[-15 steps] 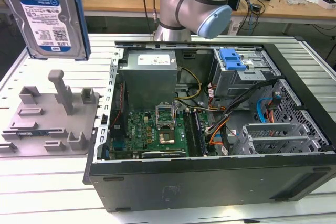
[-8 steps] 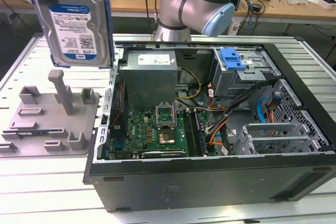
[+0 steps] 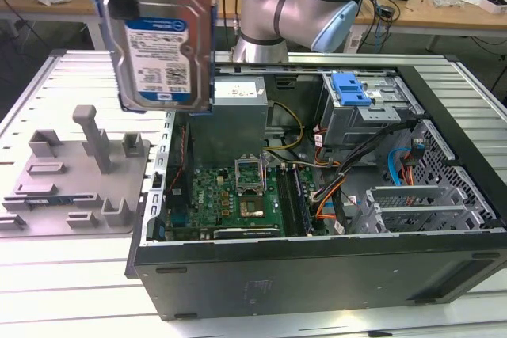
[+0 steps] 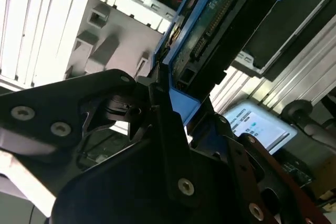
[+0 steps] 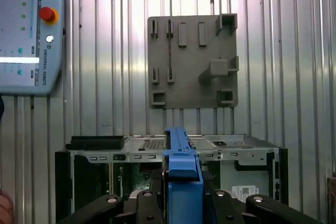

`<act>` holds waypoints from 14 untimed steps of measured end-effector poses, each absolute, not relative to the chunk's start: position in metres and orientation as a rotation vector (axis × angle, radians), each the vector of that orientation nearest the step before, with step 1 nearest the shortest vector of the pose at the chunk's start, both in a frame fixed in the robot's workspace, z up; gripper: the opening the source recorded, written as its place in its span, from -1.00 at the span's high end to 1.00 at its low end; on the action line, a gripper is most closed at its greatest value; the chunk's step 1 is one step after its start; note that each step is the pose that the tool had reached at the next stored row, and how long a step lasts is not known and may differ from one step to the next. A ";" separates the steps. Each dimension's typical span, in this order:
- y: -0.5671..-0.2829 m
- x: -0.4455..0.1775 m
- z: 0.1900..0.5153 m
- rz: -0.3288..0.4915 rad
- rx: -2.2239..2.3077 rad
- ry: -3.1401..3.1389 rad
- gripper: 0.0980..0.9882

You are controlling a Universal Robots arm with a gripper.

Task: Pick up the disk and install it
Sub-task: 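Pick up the disk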

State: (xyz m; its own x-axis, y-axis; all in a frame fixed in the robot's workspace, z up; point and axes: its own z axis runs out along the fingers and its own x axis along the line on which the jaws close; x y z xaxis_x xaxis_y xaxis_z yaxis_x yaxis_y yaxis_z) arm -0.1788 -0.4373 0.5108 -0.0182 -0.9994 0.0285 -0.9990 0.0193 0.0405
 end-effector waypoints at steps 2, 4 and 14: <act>-0.441 -0.169 0.511 -0.014 2.166 -2.207 0.40; -0.445 -0.159 0.511 -0.015 2.166 -2.207 0.40; -0.479 -0.066 0.511 -0.017 2.164 -2.205 0.40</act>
State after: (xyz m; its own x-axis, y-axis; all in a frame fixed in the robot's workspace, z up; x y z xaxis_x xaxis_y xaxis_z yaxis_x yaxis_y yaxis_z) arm -0.0658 -0.4794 0.5107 -0.0181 -0.9994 0.0298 -0.9988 0.0195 0.0446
